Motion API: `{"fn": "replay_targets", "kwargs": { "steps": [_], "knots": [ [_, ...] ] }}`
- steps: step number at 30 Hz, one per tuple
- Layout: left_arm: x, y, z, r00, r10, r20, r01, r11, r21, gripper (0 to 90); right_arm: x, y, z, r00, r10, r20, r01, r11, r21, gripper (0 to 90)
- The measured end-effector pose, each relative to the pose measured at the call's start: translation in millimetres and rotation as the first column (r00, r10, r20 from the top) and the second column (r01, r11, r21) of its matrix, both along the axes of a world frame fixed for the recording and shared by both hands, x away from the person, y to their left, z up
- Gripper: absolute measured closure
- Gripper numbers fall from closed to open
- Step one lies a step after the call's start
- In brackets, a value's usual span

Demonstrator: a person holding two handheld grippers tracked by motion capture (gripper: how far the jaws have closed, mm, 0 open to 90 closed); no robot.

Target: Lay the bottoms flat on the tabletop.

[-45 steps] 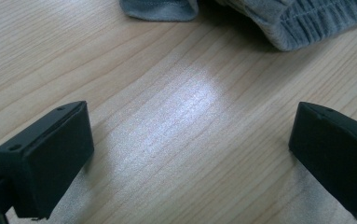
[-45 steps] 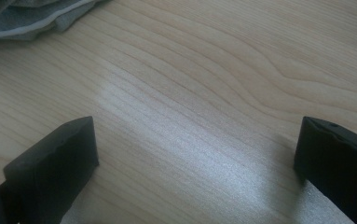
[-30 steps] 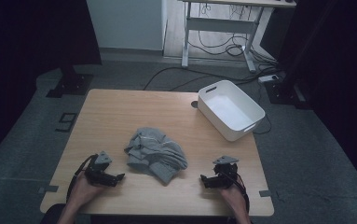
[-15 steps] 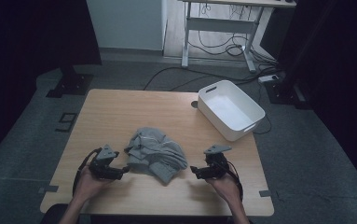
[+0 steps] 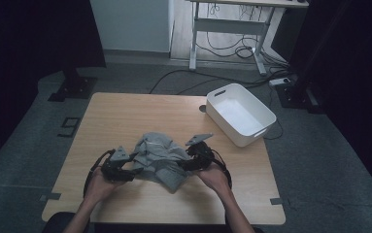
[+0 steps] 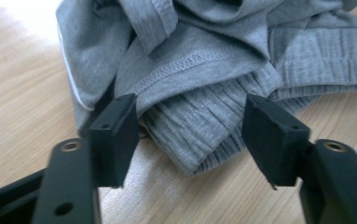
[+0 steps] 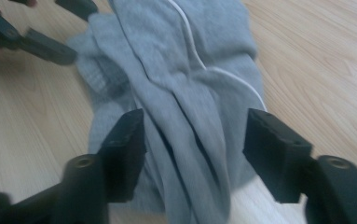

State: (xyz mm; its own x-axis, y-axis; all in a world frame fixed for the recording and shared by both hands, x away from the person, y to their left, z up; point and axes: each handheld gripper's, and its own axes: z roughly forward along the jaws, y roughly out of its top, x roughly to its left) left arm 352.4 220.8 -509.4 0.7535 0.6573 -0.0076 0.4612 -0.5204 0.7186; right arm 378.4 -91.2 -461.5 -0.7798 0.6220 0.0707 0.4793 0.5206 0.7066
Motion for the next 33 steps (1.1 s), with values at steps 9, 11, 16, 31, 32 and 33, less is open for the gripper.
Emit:
{"fn": "replay_targets", "kwargs": {
  "steps": [9, 11, 16, 31, 32, 33],
  "knots": [
    [7.0, -2.0, -10.4, 0.9993, 0.02, -0.032, -0.019, 0.9993, 0.032, 60.1, 19.5, 28.4, -12.1, 0.9959, 0.073, -0.052, -0.078, 0.9934, -0.085, 67.9],
    [8.2, -2.2, -11.2, 0.9989, 0.019, -0.043, -0.018, 0.9994, 0.03, 73.8, 19.6, 28.3, -13.7, 0.9966, 0.066, -0.05, -0.07, 0.9935, -0.09, 80.0],
    [5.7, 3.0, 3.1, 0.9998, 0.02, -0.001, -0.02, 0.9997, -0.012, 83.1, 13.7, 15.1, -1.9, 0.9999, 0.016, -0.005, -0.016, 0.9975, -0.069, 84.5],
    [4.8, 46.7, 60.7, 0.9929, 0.083, 0.085, -0.073, 0.9905, -0.117, 83.5, 0.5, -80.9, 36.3, 0.9798, -0.193, 0.052, 0.195, 0.9805, -0.026, 86.7],
    [5.0, 47.4, 59.9, 0.9937, 0.079, 0.079, -0.069, 0.9906, -0.118, 83.5, 0.3, -84.3, 35.3, 0.9786, -0.201, 0.044, 0.202, 0.979, -0.025, 86.6],
    [5.0, 47.0, 58.1, 0.9951, 0.069, 0.072, -0.06, 0.9913, -0.117, 83.4, 0.0, -88.0, 33.2, 0.9767, -0.212, 0.032, 0.213, 0.9767, -0.025, 86.6]
  ]
}}
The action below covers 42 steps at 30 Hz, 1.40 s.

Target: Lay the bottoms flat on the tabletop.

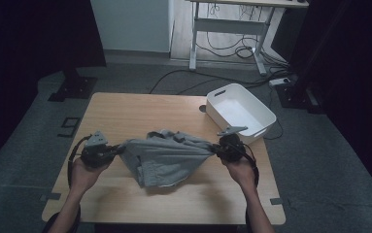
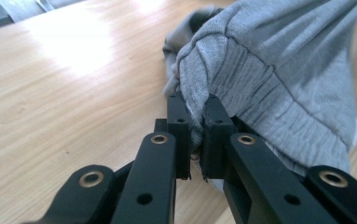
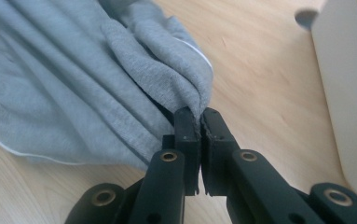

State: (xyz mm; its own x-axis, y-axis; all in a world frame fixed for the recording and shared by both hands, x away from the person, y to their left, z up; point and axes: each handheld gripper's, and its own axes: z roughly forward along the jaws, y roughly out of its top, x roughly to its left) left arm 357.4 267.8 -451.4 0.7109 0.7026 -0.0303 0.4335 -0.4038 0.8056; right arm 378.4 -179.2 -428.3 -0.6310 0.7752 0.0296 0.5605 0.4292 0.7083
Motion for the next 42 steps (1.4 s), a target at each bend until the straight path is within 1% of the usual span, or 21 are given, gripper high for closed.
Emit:
{"fn": "replay_targets", "kwargs": {
  "steps": [3, 5, 6, 7, 10, 11, 13, 16, 17, 18, 20, 22, 23, 26, 32, 33, 37, 38, 39, 40, 42],
  "knots": [
    [3.0, -8.3, -13.3, 0.9986, -0.02, -0.049, 0.021, 0.9995, 0.024, 82.2, 0.4, -5.5, -14.7, 0.9985, -0.024, -0.05, 0.023, 0.9996, -0.019, 85.2],
    [6.4, -12.8, -22.4, 0.9985, 0.001, -0.054, 0.002, 0.9981, 0.061, 75.9, 2.2, -6.4, -28.1, 0.996, -0.042, -0.079, 0.039, 0.9985, -0.038, 75.4],
    [8.3, -13.6, -27.1, 0.9985, 0.022, -0.05, -0.018, 0.9965, 0.082, 67.2, 3.2, -6.6, -34.2, 0.9946, -0.054, -0.089, 0.049, 0.997, -0.059, 66.5],
    [9.4, -12.3, -28.3, 0.9982, 0.029, -0.053, -0.025, 0.9959, 0.087, 53.0, 4.0, -9.3, -41.6, 0.9922, -0.068, -0.105, 0.062, 0.9963, -0.059, 55.1],
    [7.1, -3.2, -25.2, 0.9975, 0.045, -0.055, -0.042, 0.9976, 0.055, 45.9, 1.5, -13.1, -40.3, 0.9928, -0.066, -0.1, 0.063, 0.9974, -0.034, 50.9],
    [4.9, -0.7, -22.7, 0.9979, 0.046, -0.046, -0.044, 0.9977, 0.051, 41.2, -1.9, -14.9, -34.4, 0.9948, -0.051, -0.088, 0.049, 0.9986, -0.018, 50.4],
    [0.7, 2.8, -19.8, 0.9982, 0.037, -0.048, -0.034, 0.9981, 0.052, 39.0, -3.9, -14.5, -31.1, 0.9957, -0.042, -0.083, 0.041, 0.9991, -0.009, 50.5],
    [-3.0, 4.8, -23.5, 0.9978, 0.026, -0.061, -0.022, 0.998, 0.06, 35.8, -11.6, -6.6, -24.9, 0.9967, 0.019, -0.079, -0.018, 0.9997, 0.016, 52.2],
    [-2.9, 4.7, -25.7, 0.9974, 0.028, -0.066, -0.024, 0.9979, 0.06, 33.9, -18.0, 3.4, -25.1, 0.9949, 0.065, -0.077, -0.064, 0.9978, 0.016, 52.6],
    [-1.9, 4.8, -29.1, 0.9968, 0.033, -0.072, -0.028, 0.9975, 0.064, 33.9, -18.0, 3.4, -25.1, 0.9949, 0.065, -0.077, -0.064, 0.9978, 0.016, 52.6],
    [2.0, 4.3, -37.0, 0.9953, 0.044, -0.086, -0.039, 0.9976, 0.057, 33.0, -23.1, 14.2, -28.9, 0.9905, 0.113, -0.079, -0.11, 0.9933, 0.033, 52.7],
    [7.1, 3.5, -43.9, 0.994, 0.051, -0.096, -0.046, 0.9971, 0.06, 34.8, -28.4, 31.1, -39.2, 0.9797, 0.177, -0.095, -0.172, 0.9835, 0.057, 51.6],
    [9.7, 2.5, -46.9, 0.9934, 0.059, -0.098, -0.053, 0.9967, 0.062, 34.8, -28.4, 31.1, -39.2, 0.9797, 0.177, -0.095, -0.172, 0.9835, 0.057, 51.6],
    [17.2, -0.8, -54.3, 0.9913, 0.06, -0.118, -0.054, 0.9972, 0.051, 41.0, -32.8, 47.9, -51.6, 0.9649, 0.237, -0.114, -0.228, 0.9699, 0.085, 51.7],
    [21.2, -12.1, -69.0, 0.9856, 0.069, -0.154, -0.054, 0.9938, 0.098, 46.7, -43.1, 78.3, -78.5, 0.9291, 0.346, -0.13, -0.338, 0.9379, 0.077, 48.3],
    [21.1, -12.4, -70.4, 0.9851, 0.074, -0.156, -0.058, 0.9931, 0.102, 47.2, -44.5, 82.4, -82.8, 0.9215, 0.365, -0.132, -0.36, 0.9309, 0.06, 46.7],
    [19.8, -11.9, -77.8, 0.9818, 0.093, -0.166, -0.073, 0.9898, 0.122, 46.9, -48.9, 95.8, -95.3, 0.9053, 0.406, -0.126, -0.414, 0.9095, -0.042, 45.8],
    [19.4, -11.3, -79.2, 0.9812, 0.092, -0.169, -0.073, 0.9903, 0.118, 50.4, -49.2, 100.2, -99.3, 0.9038, 0.412, -0.117, -0.422, 0.9018, -0.091, 50.4],
    [19.0, -11.0, -80.6, 0.9815, 0.092, -0.168, -0.073, 0.9905, 0.116, 50.4, -49.2, 100.2, -99.3, 0.9038, 0.412, -0.117, -0.422, 0.9018, -0.091, 50.4],
    [18.6, -11.3, -81.8, 0.9815, 0.093, -0.167, -0.074, 0.9905, 0.116, 58.3, -50.5, 103.4, -101.2, 0.9091, 0.406, -0.092, -0.416, 0.8992, -0.137, 62.0],
    [18.5, -12.8, -83.8, 0.982, 0.083, -0.169, -0.063, 0.9909, 0.119, 61.2, -50.6, 104.1, -101.1, 0.9101, 0.406, -0.083, -0.414, 0.8982, -0.147, 66.2]
  ]
}}
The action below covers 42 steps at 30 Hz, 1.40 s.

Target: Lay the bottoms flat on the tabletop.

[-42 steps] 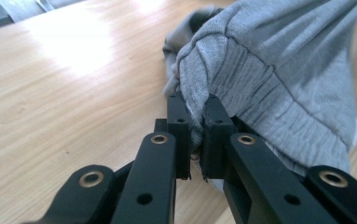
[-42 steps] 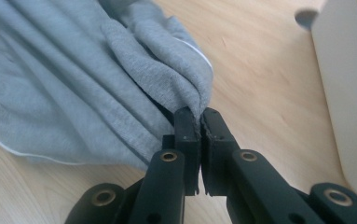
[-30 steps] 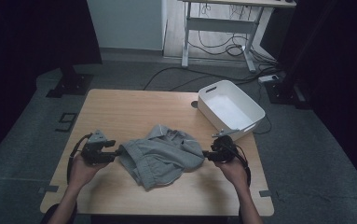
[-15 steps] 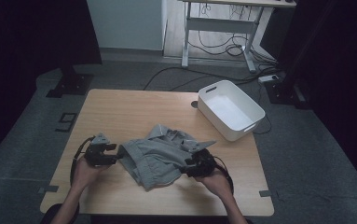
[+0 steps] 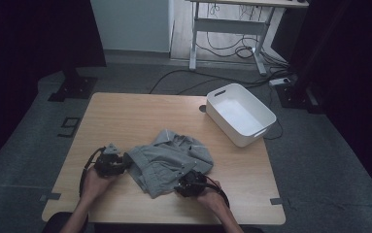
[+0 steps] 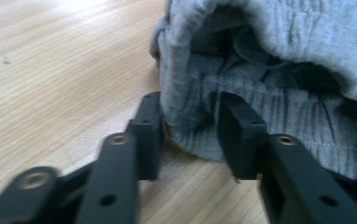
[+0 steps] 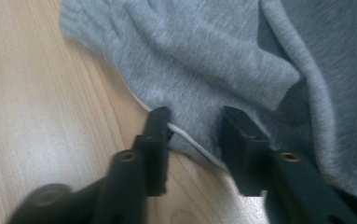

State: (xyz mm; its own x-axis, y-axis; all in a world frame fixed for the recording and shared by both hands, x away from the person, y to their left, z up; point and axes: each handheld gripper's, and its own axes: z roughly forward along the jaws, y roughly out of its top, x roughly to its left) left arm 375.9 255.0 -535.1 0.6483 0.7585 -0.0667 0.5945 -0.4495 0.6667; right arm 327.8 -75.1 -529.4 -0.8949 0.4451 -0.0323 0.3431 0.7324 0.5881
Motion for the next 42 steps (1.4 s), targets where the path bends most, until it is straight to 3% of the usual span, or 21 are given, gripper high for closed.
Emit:
{"fn": "replay_targets", "kwargs": {
  "steps": [2, 4, 5, 9, 10, 11, 16, 17, 19, 21, 23, 26, 28, 30, 32, 34, 35, 40, 41, 42],
  "knots": [
    [-0.6, -1.2, 0.5, 0.9999, -0.011, -0.002, 0.011, 0.9999, -0.006, 71.9, 0.0, 0.6, 1.4, 0.9999, -0.009, -0.009, 0.009, 1.0, 0.003, 78.4],
    [-2.2, -1.1, 4.2, 0.9998, -0.016, 0.014, 0.015, 0.9998, 0.011, 82.3, -0.7, -0.2, 3.1, 0.9999, -0.01, -0.004, 0.01, 0.9999, -0.002, 81.1],
    [-3.2, 0.7, 8.0, 0.9997, -0.017, 0.015, 0.018, 0.9998, -0.001, 84.5, -1.2, -2.2, 5.3, 0.9998, -0.018, -0.001, 0.018, 0.9997, 0.014, 81.6],
    [-9.0, 6.0, 25.1, 0.9986, -0.023, 0.047, 0.023, 0.9997, -0.006, 85.4, -0.3, -21.4, 26.8, 0.9978, -0.066, 0.001, 0.065, 0.9925, 0.104, 81.8],
    [-11.4, 7.0, 30.3, 0.9977, -0.024, 0.064, 0.024, 0.9997, -0.001, 85.4, 1.0, -33.6, 40.3, 0.9958, -0.088, 0.024, 0.085, 0.9902, 0.111, 81.7],
    [-13.8, 8.1, 35.4, 0.9965, -0.026, 0.08, 0.026, 0.9997, 0.006, 85.4, 1.0, -33.6, 40.3, 0.9958, -0.088, 0.024, 0.085, 0.9902, 0.111, 81.7],
    [-25.0, 10.0, 51.4, 0.9903, -0.04, 0.133, 0.035, 0.9985, 0.041, 85.4, 6.4, -68.2, 65.8, 0.9835, -0.172, 0.058, 0.162, 0.9761, 0.145, 81.7],
    [-26.8, 9.2, 52.9, 0.9889, -0.046, 0.141, 0.039, 0.9979, 0.052, 85.3, 7.4, -80.2, 71.0, 0.9776, -0.2, 0.065, 0.19, 0.9721, 0.138, 81.7],
    [-29.3, 6.0, 53.7, 0.9861, -0.06, 0.155, 0.049, 0.9961, 0.074, 85.1, 7.7, -85.0, 71.5, 0.9741, -0.215, 0.071, 0.205, 0.9709, 0.124, 81.7],
    [-29.8, 2.4, 50.5, 0.9858, -0.078, 0.148, 0.067, 0.9947, 0.078, 80.2, 9.6, -98.2, 64.2, 0.9662, -0.251, 0.06, 0.245, 0.9652, 0.091, 81.7],
    [-28.4, -0.4, 43.5, 0.9883, -0.094, 0.12, 0.086, 0.9936, 0.073, 76.9, 10.7, -102.3, 58.8, 0.9635, -0.263, 0.048, 0.259, 0.9623, 0.083, 81.6],
    [-27.5, -2.6, 31.6, 0.9897, -0.115, 0.086, 0.108, 0.9914, 0.073, 66.1, 12.1, -114.3, 33.7, 0.9543, -0.298, -0.015, 0.299, 0.9517, 0.071, 81.3],
    [-27.5, -3.6, 25.2, 0.9897, -0.124, 0.072, 0.117, 0.9894, 0.086, 63.5, 11.9, -116.2, 28.9, 0.953, -0.302, -0.028, 0.303, 0.9501, 0.074, 81.2],
    [-26.8, -2.9, 23.0, 0.9893, -0.131, 0.063, 0.127, 0.9891, 0.075, 54.6, 10.0, -118.3, 20.4, 0.9516, -0.303, -0.05, 0.306, 0.949, 0.075, 79.8],
    [-25.5, -1.7, 22.3, 0.9892, -0.136, 0.056, 0.133, 0.9895, 0.057, 55.7, 9.6, -117.8, 18.9, 0.9534, -0.297, -0.054, 0.3, 0.9509, 0.075, 78.3],
    [-23.7, -2.0, 21.5, 0.9888, -0.144, 0.041, 0.142, 0.989, 0.04, 63.1, 8.8, -115.4, 16.3, 0.959, -0.278, -0.055, 0.282, 0.9569, 0.071, 72.6],
    [-23.3, -2.9, 20.9, 0.9883, -0.149, 0.035, 0.147, 0.9881, 0.044, 68.7, 8.4, -110.3, 12.2, 0.9658, -0.254, -0.052, 0.257, 0.9644, 0.062, 59.2],
    [-26.5, -5.2, 18.7, 0.9872, -0.159, 0.013, 0.158, 0.9862, 0.047, 73.7, 8.6, -103.3, 3.6, 0.9747, -0.217, -0.051, 0.22, 0.9746, 0.044, 56.6],
    [-28.0, -4.4, 18.6, 0.9867, -0.162, 0.006, 0.162, 0.9858, 0.044, 75.0, 8.1, -101.6, 1.6, 0.9771, -0.207, -0.049, 0.209, 0.9772, 0.037, 58.1],
    [-29.8, -3.8, 18.5, 0.9863, -0.165, 0.0, 0.165, 0.9854, 0.042, 77.3, 7.1, -99.9, 0.2, 0.9791, -0.198, -0.048, 0.199, 0.9797, 0.025, 69.0]
  ]
}}
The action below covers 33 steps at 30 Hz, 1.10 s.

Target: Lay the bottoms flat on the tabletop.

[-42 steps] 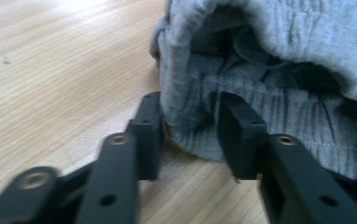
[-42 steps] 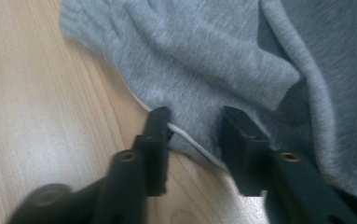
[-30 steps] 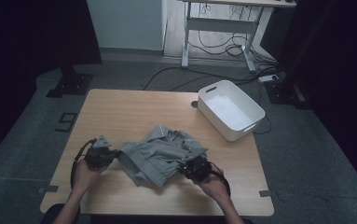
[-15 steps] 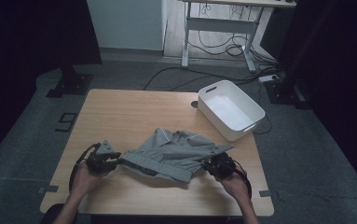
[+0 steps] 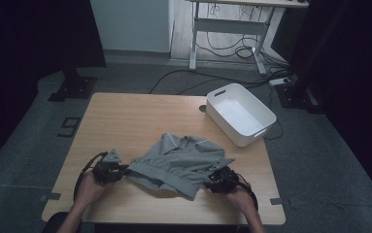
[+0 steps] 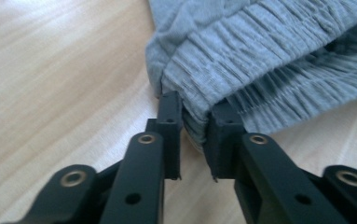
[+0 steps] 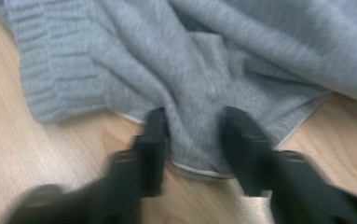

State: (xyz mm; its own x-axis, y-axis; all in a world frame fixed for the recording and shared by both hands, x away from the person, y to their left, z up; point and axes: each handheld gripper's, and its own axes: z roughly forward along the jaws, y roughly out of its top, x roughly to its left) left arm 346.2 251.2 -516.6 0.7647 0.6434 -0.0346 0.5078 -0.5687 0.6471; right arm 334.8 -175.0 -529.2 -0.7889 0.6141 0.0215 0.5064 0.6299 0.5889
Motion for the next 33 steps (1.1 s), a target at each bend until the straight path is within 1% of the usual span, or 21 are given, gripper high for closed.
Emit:
{"fn": "replay_targets", "kwargs": {
  "steps": [2, 5, 7, 8, 9, 10, 11, 12, 14, 15, 16, 17, 18, 19, 20, 21, 22, 24, 26, 30, 33],
  "knots": [
    [-4.0, 1.1, 0.1, 0.9999, -0.01, -0.01, 0.01, 0.9999, 0.002, 80.6, -2.3, 1.0, 1.8, 0.9999, 0.007, -0.01, -0.007, 0.9999, 0.009, 79.0],
    [-15.2, 4.9, 5.3, 0.9992, -0.033, -0.022, 0.033, 0.9994, -0.006, 85.0, -8.1, 1.4, 9.0, 0.9996, 0.028, -0.009, -0.028, 0.9996, 0.007, 81.0],
    [-21.5, 8.9, 14.7, 0.9988, -0.046, -0.018, 0.045, 0.9986, -0.028, 86.3, -16.9, -3.4, 28.9, 0.9992, 0.037, 0.015, -0.038, 0.9981, 0.049, 81.3],
    [-24.5, 11.5, 23.6, 0.9985, -0.053, -0.014, 0.052, 0.9973, -0.052, 86.3, -16.9, -3.4, 28.9, 0.9992, 0.037, 0.015, -0.038, 0.9981, 0.049, 81.3],
    [-26.8, 13.8, 35.4, 0.9981, -0.061, 0.001, 0.061, 0.9954, -0.075, 86.4, -19.4, -5.4, 38.6, 0.9987, 0.04, 0.033, -0.042, 0.9972, 0.061, 81.4],
    [-28.0, 15.2, 53.8, 0.9975, -0.064, 0.031, 0.067, 0.9934, -0.093, 86.5, -21.4, -7.0, 49.8, 0.9979, 0.041, 0.051, -0.044, 0.9962, 0.075, 81.5],
    [-27.5, 15.4, 66.5, 0.9964, -0.062, 0.058, 0.067, 0.9934, -0.093, 86.6, -21.0, -9.2, 75.0, 0.9941, 0.041, 0.1, -0.05, 0.9946, 0.091, 81.6],
    [-24.8, 14.9, 84.4, 0.9941, -0.051, 0.096, 0.061, 0.9934, -0.097, 86.6, -21.0, -9.2, 75.0, 0.9941, 0.041, 0.1, -0.05, 0.9946, 0.091, 81.6],
    [-9.2, 12.0, 119.4, 0.9842, -0.021, 0.176, 0.043, 0.992, -0.119, 86.6, -12.8, -10.2, 101.3, 0.9881, 0.01, 0.153, -0.026, 0.9942, 0.104, 81.6],
    [5.5, 9.5, 134.0, 0.975, 0.011, 0.222, 0.017, 0.992, -0.125, 86.1, -4.2, -10.6, 113.3, 0.9851, -0.009, 0.172, -0.011, 0.9932, 0.116, 81.5],
    [23.8, 6.7, 145.0, 0.9639, 0.066, 0.258, -0.031, 0.9902, -0.136, 74.8, 20.6, -10.1, 130.2, 0.9776, -0.087, 0.192, 0.061, 0.989, 0.135, 81.0],
    [43.8, 3.7, 152.5, 0.955, 0.136, 0.263, -0.1, 0.9839, -0.148, 74.8, 20.6, -10.1, 130.2, 0.9776, -0.087, 0.192, 0.061, 0.989, 0.135, 78.6],
    [61.6, 1.5, 156.6, 0.9477, 0.198, 0.25, -0.165, 0.9752, -0.148, 60.7, 35.7, -9.8, 133.0, 0.9682, -0.15, 0.2, 0.127, 0.9842, 0.123, 70.6],
    [76.7, 0.7, 156.4, 0.9438, 0.234, 0.233, -0.204, 0.968, -0.145, 53.6, 50.2, -10.0, 131.7, 0.9552, -0.224, 0.194, 0.208, 0.9731, 0.099, 58.1],
    [82.1, 0.3, 154.4, 0.9438, 0.245, 0.222, -0.218, 0.966, -0.138, 49.7, 63.0, -12.2, 126.8, 0.9448, -0.276, 0.177, 0.265, 0.9607, 0.084, 57.3],
    [85.0, -0.3, 150.1, 0.9435, 0.252, 0.215, -0.23, 0.9655, -0.122, 45.8, 66.7, -13.9, 123.3, 0.9445, -0.281, 0.17, 0.271, 0.9591, 0.083, 57.3],
    [84.1, -1.0, 143.9, 0.9438, 0.249, 0.217, -0.229, 0.9669, -0.113, 42.1, 68.4, -16.3, 118.4, 0.9453, -0.282, 0.165, 0.271, 0.9589, 0.084, 57.3],
    [77.7, -0.5, 127.4, 0.9534, 0.218, 0.209, -0.2, 0.9743, -0.103, 40.5, 65.8, -21.3, 107.6, 0.95, -0.278, 0.142, 0.266, 0.9588, 0.101, 57.3],
    [71.2, -0.4, 105.6, 0.9645, 0.199, 0.174, -0.184, 0.978, -0.098, 37.9, 61.4, -25.6, 94.5, 0.9564, -0.267, 0.118, 0.257, 0.9618, 0.094, 56.5],
    [58.9, -7.0, 72.8, 0.9829, 0.138, 0.122, -0.128, 0.9879, -0.087, 34.8, 55.1, -27.8, 78.3, 0.966, -0.244, 0.084, 0.237, 0.9674, 0.089, 53.9],
    [52.1, -16.6, 51.9, 0.9914, 0.096, 0.089, -0.088, 0.9923, -0.087, 32.3, 50.2, -24.0, 69.3, 0.9752, -0.212, 0.062, 0.207, 0.9748, 0.085, 51.2]
  ]
}}
